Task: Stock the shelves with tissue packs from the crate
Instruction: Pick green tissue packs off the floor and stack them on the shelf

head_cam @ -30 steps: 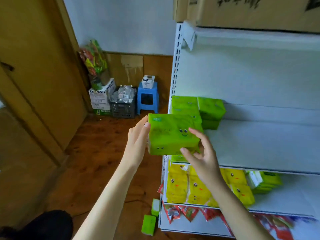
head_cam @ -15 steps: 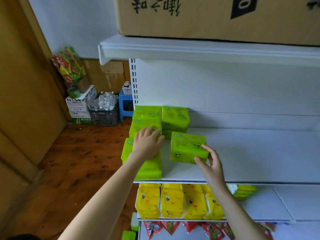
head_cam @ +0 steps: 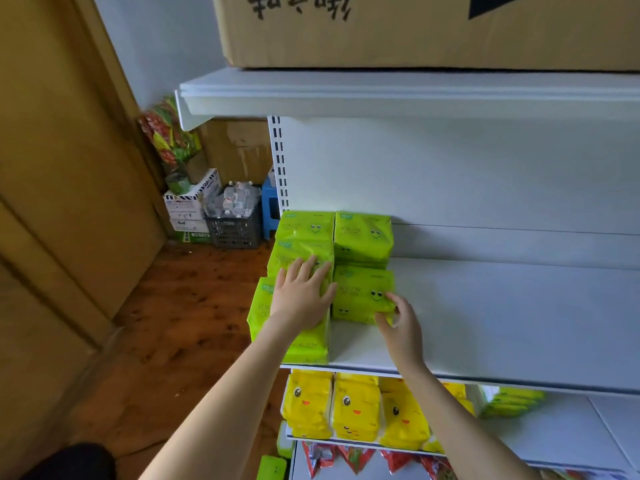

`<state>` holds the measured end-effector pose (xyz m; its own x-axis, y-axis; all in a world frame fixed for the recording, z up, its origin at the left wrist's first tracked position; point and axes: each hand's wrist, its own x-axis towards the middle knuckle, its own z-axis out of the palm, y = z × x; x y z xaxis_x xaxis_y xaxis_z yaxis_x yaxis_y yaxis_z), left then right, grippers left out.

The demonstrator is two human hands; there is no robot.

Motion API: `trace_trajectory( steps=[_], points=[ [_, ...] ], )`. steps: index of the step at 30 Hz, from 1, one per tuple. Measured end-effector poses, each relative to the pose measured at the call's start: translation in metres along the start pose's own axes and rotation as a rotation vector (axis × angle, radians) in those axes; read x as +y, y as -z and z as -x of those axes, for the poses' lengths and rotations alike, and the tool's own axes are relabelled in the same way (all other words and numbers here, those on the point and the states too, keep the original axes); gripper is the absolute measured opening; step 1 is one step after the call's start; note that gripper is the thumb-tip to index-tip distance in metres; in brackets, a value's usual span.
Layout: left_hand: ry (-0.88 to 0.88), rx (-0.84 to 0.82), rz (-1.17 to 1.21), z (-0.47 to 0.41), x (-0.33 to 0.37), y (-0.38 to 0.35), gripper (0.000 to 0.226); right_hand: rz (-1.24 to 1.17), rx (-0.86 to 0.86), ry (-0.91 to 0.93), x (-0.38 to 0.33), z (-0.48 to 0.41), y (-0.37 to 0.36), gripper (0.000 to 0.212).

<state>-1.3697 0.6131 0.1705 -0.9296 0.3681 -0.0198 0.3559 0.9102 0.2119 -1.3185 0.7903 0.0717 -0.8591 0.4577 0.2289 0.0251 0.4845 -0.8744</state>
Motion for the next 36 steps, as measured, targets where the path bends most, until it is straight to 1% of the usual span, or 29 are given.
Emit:
trace_trajectory(
  steps=[8, 11, 14, 17, 19, 20, 22, 24, 25, 28, 30, 33, 36],
  points=[
    [-0.011, 0.017, 0.013, -0.001, -0.002, -0.002, 0.054, 0.014, -0.012, -0.022, 0.002, -0.008, -0.004, 0.04],
    [-0.011, 0.016, 0.008, -0.001, -0.002, -0.004, 0.054, 0.001, -0.072, -0.019, 0.002, -0.009, 0.0, 0.043],
    [-0.006, 0.03, 0.014, -0.003, -0.003, -0.005, 0.054, -0.034, -0.158, -0.024, -0.004, -0.016, 0.012, 0.05],
    [0.0, 0.029, 0.01, -0.004, -0.003, -0.006, 0.054, -0.001, -0.165, 0.038, -0.011, -0.016, 0.028, 0.053],
    [0.002, 0.023, 0.05, -0.006, -0.003, -0.005, 0.054, 0.008, -0.172, 0.092, -0.019, -0.012, 0.035, 0.051],
    [0.006, 0.014, 0.117, -0.007, -0.004, -0.003, 0.055, 0.012, -0.168, 0.132, -0.025, -0.01, 0.037, 0.05],
    [0.02, 0.013, 0.366, -0.008, -0.004, 0.007, 0.057, 0.021, -0.155, 0.249, -0.039, -0.007, 0.037, 0.048],
    [0.005, 0.036, 0.622, -0.005, -0.006, 0.023, 0.051, 0.028, -0.174, 0.339, -0.057, -0.004, 0.035, 0.048],
    [-0.01, 0.065, 0.686, 0.0, -0.009, 0.031, 0.047, 0.029, -0.191, 0.374, -0.067, -0.002, 0.032, 0.048],
    [-0.052, 0.207, 0.719, 0.026, -0.03, 0.048, 0.046, 0.035, -0.236, 0.488, -0.099, 0.005, 0.022, 0.049],
    [-0.03, 0.299, 0.748, 0.052, -0.054, 0.047, 0.046, 0.038, -0.28, 0.569, -0.12, 0.015, 0.008, 0.049],
    [0.071, 0.402, 0.758, 0.1, -0.098, 0.028, 0.055, 0.047, -0.354, 0.655, -0.146, 0.042, -0.019, 0.048],
    [0.245, 0.37, 0.761, 0.148, -0.147, -0.008, 0.061, 0.022, -0.46, 0.686, -0.161, 0.076, -0.062, 0.047]
  ],
)
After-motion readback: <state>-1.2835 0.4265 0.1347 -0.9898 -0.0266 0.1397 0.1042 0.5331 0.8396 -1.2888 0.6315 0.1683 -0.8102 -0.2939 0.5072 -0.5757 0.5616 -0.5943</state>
